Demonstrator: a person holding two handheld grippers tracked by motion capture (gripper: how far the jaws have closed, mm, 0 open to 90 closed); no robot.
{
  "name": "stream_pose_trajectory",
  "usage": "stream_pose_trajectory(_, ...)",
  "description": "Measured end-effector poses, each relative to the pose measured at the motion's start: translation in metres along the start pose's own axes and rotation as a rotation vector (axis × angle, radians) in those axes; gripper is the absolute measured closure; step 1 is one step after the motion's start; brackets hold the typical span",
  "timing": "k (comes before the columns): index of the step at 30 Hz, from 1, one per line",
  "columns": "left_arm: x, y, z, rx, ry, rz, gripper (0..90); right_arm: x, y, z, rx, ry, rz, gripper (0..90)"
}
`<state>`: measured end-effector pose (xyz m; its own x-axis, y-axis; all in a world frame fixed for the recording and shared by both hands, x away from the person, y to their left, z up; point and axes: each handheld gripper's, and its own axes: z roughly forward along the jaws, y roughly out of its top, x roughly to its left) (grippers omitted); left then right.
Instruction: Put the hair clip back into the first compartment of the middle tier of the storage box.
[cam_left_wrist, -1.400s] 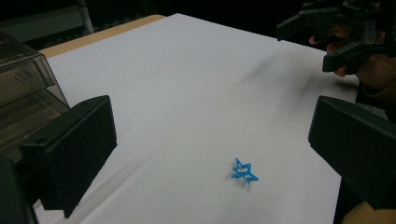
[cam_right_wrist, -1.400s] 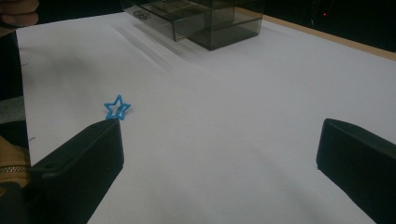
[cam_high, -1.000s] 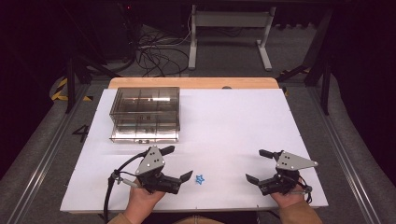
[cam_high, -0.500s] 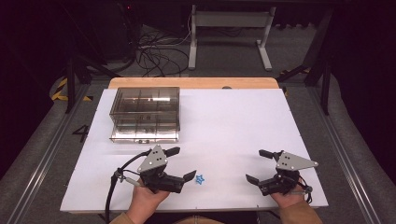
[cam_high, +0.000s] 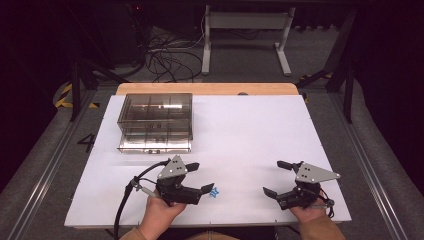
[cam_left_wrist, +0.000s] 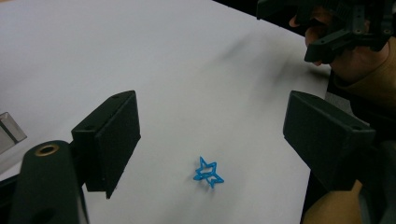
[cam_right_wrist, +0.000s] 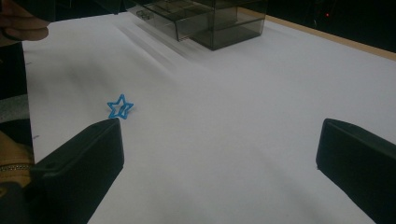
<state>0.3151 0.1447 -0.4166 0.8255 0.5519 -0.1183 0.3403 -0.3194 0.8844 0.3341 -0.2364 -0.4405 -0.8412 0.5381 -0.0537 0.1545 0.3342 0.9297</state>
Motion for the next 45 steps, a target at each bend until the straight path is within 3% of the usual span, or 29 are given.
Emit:
stream_pose_trajectory(10, 0.002, -0.003, 0.016, 0.108, 0.020, 0.014, 21.4, 0.000, 0.000, 0.000, 0.003, 0.000, -0.002, 1.6)
stream_pose_trajectory(13, 0.004, -0.005, 0.020, 0.135, 0.044, 0.033, 21.7, 0.000, 0.000, 0.000, 0.004, 0.002, -0.001, 1.6)
stream_pose_trajectory(21, 0.006, -0.009, 0.028, 0.186, 0.039, 0.049, 24.5, -0.001, -0.001, 0.000, 0.008, 0.000, -0.002, 1.6)
stream_pose_trajectory(32, 0.012, -0.012, 0.038, 0.261, 0.032, 0.026, 28.1, -0.001, -0.001, 0.001, 0.011, 0.003, -0.002, 1.7)
stream_pose_trajectory(45, 0.012, -0.014, 0.044, 0.297, 0.005, 0.020, 33.8, -0.001, -0.001, 0.002, 0.011, 0.002, 0.001, 1.7)
